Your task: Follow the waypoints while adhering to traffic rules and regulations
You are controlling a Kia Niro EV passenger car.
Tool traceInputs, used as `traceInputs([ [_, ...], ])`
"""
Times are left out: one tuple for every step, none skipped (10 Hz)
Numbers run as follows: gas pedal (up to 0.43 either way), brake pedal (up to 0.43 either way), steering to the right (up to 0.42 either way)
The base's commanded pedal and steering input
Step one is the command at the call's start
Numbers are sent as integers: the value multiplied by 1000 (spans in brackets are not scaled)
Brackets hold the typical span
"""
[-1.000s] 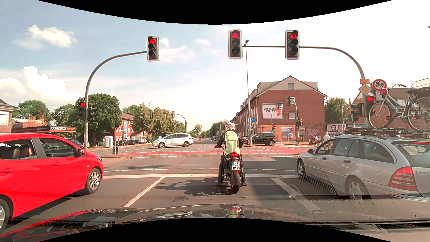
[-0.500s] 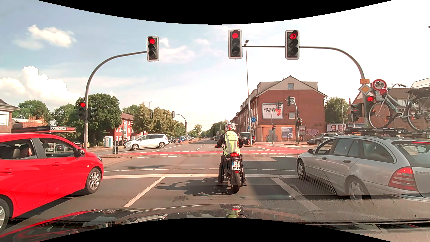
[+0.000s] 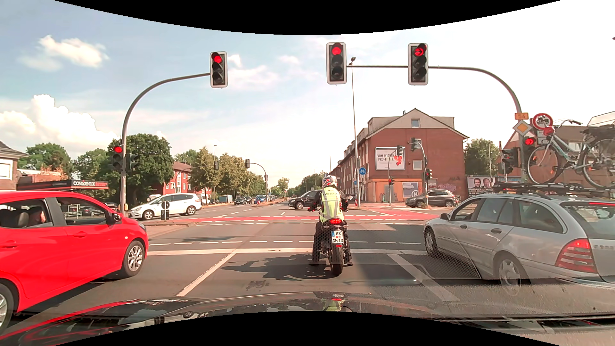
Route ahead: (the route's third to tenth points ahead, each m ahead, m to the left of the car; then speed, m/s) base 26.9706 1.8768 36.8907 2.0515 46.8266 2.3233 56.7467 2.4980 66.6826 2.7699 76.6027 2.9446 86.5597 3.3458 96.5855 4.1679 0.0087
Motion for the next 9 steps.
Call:
traceInputs([
  [0, 0, 10],
  [0, 0, 10],
  [0, 0, 10],
  [0, 0, 10],
  [0, 0, 10],
  [0, 0, 10],
  [0, 0, 10],
  [0, 0, 10],
  [0, 0, 10],
])
